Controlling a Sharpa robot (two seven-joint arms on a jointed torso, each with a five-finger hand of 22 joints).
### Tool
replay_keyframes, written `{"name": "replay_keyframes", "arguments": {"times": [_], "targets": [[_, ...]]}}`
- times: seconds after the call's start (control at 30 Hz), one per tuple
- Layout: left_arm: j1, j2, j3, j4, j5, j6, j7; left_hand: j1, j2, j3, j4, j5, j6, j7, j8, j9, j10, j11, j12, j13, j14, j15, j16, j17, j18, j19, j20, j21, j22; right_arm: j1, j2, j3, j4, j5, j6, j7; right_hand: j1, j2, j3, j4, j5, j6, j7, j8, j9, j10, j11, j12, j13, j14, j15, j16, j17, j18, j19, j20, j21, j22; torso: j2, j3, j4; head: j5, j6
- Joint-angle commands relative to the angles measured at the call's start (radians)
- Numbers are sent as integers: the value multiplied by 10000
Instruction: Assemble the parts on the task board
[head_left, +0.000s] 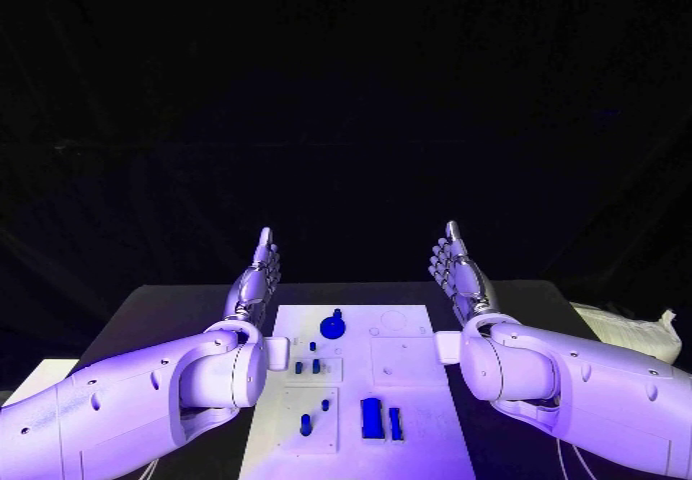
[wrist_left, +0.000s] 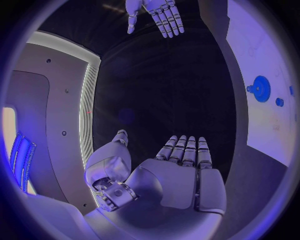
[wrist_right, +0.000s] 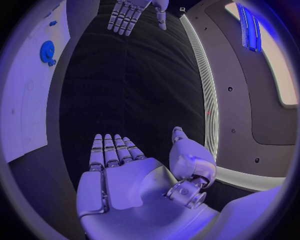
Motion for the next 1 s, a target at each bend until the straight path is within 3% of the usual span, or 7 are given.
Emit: {"name": "replay_keyframes", "arguments": {"times": [0.03, 0.3, 0.33, 0.4, 0.43, 0.57, 1.0], "targets": [[1, 6, 11, 28, -140, -149, 235, -695, 1, -249, 4, -67, -498, -10, -68, -10, -520, -11, -67, -12, -471, -1, -107, -12, -146, -406, -15, -35, -300, 1, 3, 2, 18, 11, -40, 198, -742, -1, -83, -14, -51, -464, -14, -33, -24, -547, -8, -66, -30, -536, -5, -39, -55, -215, -504, -20, -77, -18, 0, 0, 0, 1, 0], [1, 6, 11, 28, -140, -149, 235, -1078, 1, -249, 4, -67, -770, -10, -68, -10, -824, -11, -67, -12, -738, -1, -107, -12, -146, -1289, -15, -35, -300, 1, 3, 2, 18, 11, -40, 198, -1154, -1, -83, -14, -51, -709, -14, -33, -24, -846, -8, -66, -30, -838, -5, -39, -55, -215, -786, -20, -77, -18, 0, 0, 0, 1, 0], [1, 6, 11, 28, -140, -149, 235, -1120, 1, -249, 4, -67, -787, -10, -68, -10, -835, -11, -67, -12, -748, -1, -107, -12, -146, -1289, -15, -35, -300, 1, 3, 2, 18, 11, -40, 198, -1358, -1, -83, -14, -51, -1461, -14, -33, -24, -1000, -8, -66, -30, -989, -5, -39, -55, -215, -1592, -20, -77, -18, 0, 0, 0, 1, 0], [1, 6, 11, 28, -140, -149, 235, -1174, 1, -249, 4, -67, -844, -10, -68, -10, -904, -11, -67, -12, -1482, -1, -107, -12, -146, -1289, -15, -35, -300, 1, 3, 2, 18, 11, -40, 198, -2305, -1, -83, -14, -51, -1461, -14, -33, -24, -1706, -8, -66, -30, -1693, -5, -39, -55, -215, -1592, -20, -77, -18, 0, 0, 0, 1, 0], [1, 6, 11, 28, -140, -149, 235, -1238, 1, -249, 4, -67, -1553, -10, -68, -10, -917, -11, -67, -12, -1482, -1, -107, -12, -146, -1289, -15, -35, -300, 1, 3, 2, 18, 11, -40, 198, -2305, -1, -83, -14, -51, -1461, -14, -33, -24, -1706, -8, -66, -30, -1693, -5, -39, -55, -215, -1592, -20, -77, -18, 0, 0, 0, 1, 0], [1, 6, 11, 28, -140, -149, 235, -2162, 1, -249, 4, -67, -1553, -10, -68, -10, -1636, -11, -67, -12, -1482, -1, -107, -12, -146, -1289, -15, -35, -300, 1, 3, 2, 18, 11, -40, 198, -2305, -1, -83, -14, -51, -1461, -14, -33, -24, -1706, -8, -66, -30, -1693, -5, -39, -55, -215, -1592, -20, -77, -18, 0, 0, 0, 1, 0], [1, 6, 11, 28, -140, -149, 235, -2162, 1, -249, 4, -67, -1553, -10, -68, -10, -1636, -11, -67, -12, -1482, -1, -107, -12, -146, -1289, -15, -35, -300, 1, 3, 2, 18, 11, -40, 198, -2305, -1, -83, -14, -51, -1461, -14, -33, -24, -1706, -8, -66, -30, -1693, -5, -39, -55, -215, -1592, -20, -77, -18, 0, 0, 0, 1, 0]]}}
